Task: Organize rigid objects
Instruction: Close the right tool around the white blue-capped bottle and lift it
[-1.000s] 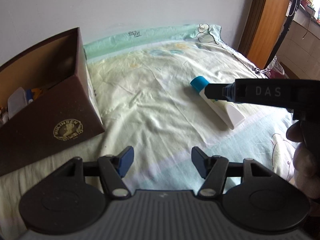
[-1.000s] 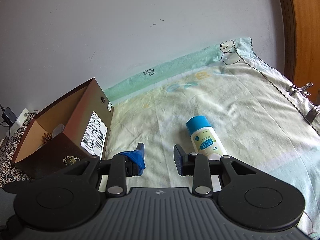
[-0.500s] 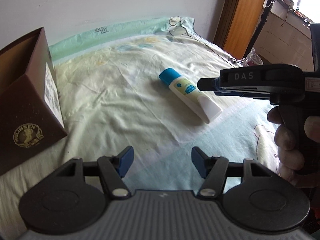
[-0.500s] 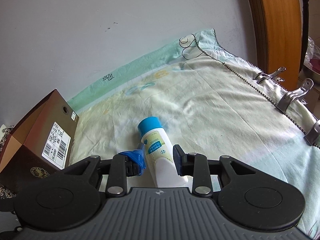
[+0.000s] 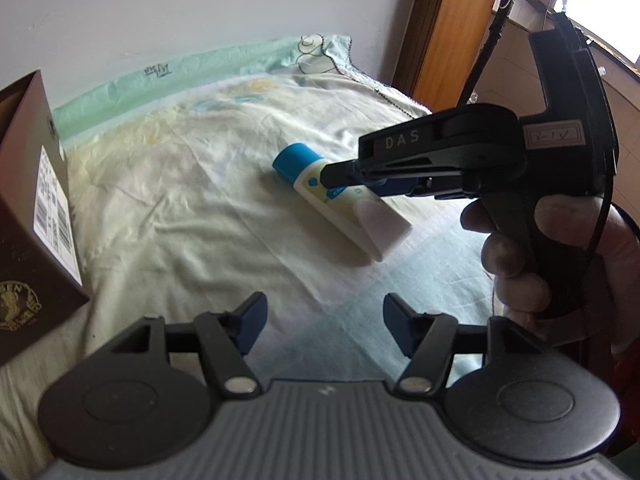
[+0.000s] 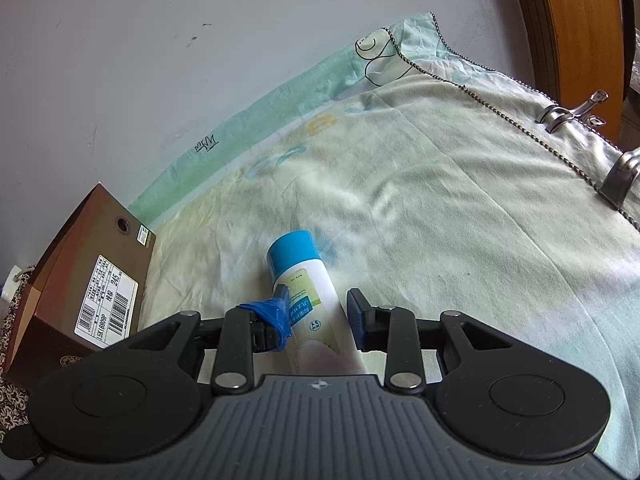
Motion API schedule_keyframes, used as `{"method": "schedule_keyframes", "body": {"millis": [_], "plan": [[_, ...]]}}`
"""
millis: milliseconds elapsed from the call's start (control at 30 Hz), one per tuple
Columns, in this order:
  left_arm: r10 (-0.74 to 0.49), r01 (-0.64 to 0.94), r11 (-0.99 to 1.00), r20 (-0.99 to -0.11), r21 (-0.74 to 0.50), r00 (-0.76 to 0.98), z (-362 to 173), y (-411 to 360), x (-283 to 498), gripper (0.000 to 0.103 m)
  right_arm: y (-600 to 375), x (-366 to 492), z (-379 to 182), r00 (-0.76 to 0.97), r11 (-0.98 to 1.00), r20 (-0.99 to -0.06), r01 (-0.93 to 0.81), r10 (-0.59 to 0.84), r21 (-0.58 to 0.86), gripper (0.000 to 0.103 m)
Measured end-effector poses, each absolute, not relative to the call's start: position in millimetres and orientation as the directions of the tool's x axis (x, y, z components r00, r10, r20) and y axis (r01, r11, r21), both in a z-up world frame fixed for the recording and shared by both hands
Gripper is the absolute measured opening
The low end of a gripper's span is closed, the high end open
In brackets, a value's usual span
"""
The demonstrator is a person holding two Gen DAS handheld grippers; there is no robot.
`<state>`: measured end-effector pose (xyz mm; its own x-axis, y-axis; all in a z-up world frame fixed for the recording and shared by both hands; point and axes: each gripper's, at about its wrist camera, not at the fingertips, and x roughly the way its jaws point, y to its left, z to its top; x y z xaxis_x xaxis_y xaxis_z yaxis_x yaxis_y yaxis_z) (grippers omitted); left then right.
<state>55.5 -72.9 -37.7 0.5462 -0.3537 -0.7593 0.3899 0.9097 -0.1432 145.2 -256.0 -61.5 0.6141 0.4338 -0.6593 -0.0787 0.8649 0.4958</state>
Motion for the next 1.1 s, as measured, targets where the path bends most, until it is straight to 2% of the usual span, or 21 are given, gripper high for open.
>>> {"method": "schedule_keyframes", "body": {"millis": [367, 700, 800, 1100], "plan": [[-0.360, 0.399, 0.906, -0.750, -0.140, 0.554, -37, -69, 60, 0.066, -235, 137, -69, 0.499, 0.769, -0.636, -0.104, 0.588, 0.630, 0.012], [-0.310, 0.390, 0.917, -0.762, -0.082, 0.568, -45, -61, 76, 0.066, -206, 128, -63, 0.461, 0.794, -0.657, -0.216, 0.596, 0.568, 0.012], [-0.302, 0.387, 0.919, -0.765, -0.076, 0.569, -48, -60, 82, 0.066, -203, 130, -61, 0.464, 0.808, -0.669, -0.223, 0.580, 0.546, 0.015], [-0.316, 0.377, 0.920, -0.769, -0.107, 0.556, -54, -56, 97, 0.048, -210, 140, -69, 0.455, 0.768, -0.644, -0.160, 0.615, 0.620, 0.016]]}}
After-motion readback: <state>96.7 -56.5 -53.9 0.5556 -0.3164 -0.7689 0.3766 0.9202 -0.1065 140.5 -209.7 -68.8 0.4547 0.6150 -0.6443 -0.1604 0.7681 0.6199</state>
